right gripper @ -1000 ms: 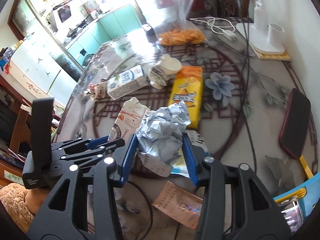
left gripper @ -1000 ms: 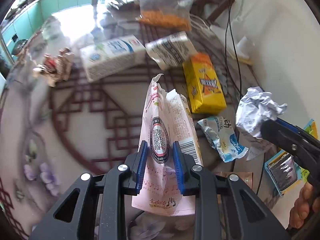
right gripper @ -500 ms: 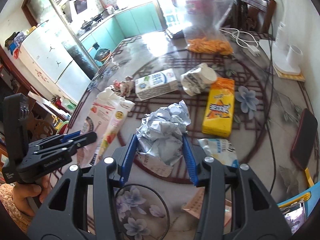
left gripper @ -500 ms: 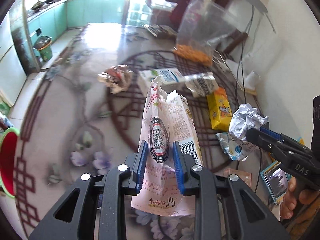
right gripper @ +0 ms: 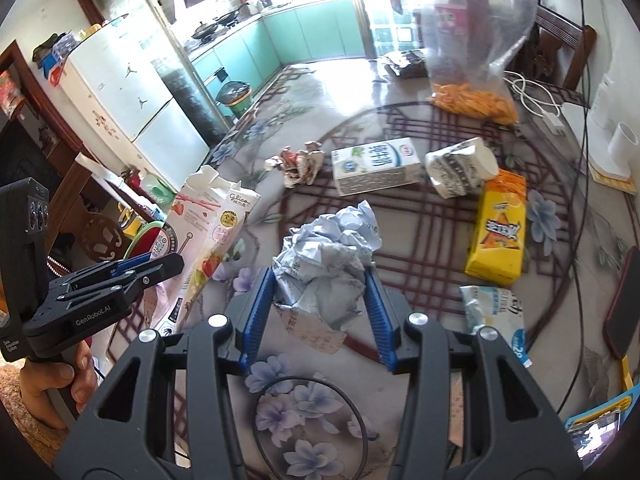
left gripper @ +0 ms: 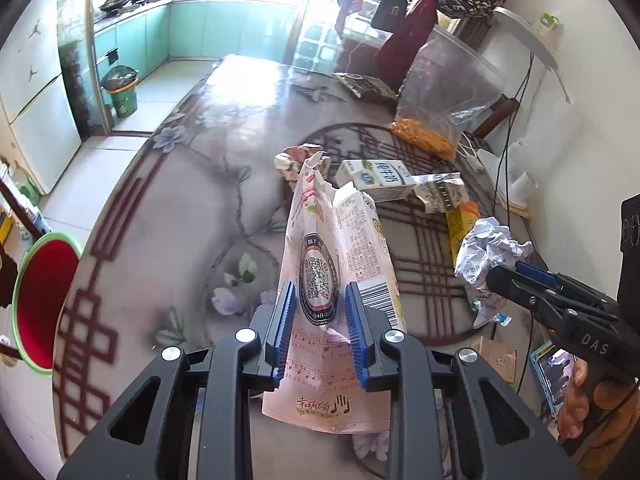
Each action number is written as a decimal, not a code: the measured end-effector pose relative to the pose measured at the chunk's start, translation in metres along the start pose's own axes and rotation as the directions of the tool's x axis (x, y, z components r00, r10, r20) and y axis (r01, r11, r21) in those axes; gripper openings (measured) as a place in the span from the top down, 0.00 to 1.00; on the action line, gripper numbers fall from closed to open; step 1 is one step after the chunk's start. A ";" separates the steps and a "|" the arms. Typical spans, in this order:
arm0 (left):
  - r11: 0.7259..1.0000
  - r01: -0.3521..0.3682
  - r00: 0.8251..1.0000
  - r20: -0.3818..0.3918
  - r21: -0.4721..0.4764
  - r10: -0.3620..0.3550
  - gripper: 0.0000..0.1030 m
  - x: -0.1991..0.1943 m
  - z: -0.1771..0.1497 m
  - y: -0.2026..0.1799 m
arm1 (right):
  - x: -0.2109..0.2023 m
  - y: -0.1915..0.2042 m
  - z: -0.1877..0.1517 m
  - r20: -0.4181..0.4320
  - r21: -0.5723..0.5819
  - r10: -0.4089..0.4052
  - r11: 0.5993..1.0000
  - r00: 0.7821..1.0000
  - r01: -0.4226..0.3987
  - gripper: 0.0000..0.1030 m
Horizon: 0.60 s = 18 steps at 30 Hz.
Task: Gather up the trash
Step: 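Carry the pink box and crumpled foil over the red bucket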
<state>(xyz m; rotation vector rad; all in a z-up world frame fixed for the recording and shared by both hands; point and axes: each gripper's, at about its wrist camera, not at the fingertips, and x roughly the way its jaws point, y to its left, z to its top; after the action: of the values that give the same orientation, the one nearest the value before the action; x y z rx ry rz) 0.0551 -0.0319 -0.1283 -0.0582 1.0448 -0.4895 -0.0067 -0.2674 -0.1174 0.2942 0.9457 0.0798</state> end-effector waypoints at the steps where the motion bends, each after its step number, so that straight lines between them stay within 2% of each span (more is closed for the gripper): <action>1: 1.000 -0.002 1.000 0.000 -0.002 0.002 0.77 -0.001 -0.001 0.002 | 0.001 0.004 0.000 -0.001 -0.004 0.005 1.000 1.000 -0.005 0.57; 18: 0.992 -0.077 0.994 0.066 -0.105 0.084 0.77 -0.036 -0.012 0.064 | 0.011 0.083 0.008 -0.018 -0.139 0.101 0.985 0.995 -0.103 0.57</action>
<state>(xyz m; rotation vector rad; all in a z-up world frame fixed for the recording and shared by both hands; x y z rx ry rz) 0.0536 0.0423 -0.1227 -0.1225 0.9989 -0.3583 0.0112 -0.1873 -0.0983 0.2127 0.9311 0.2409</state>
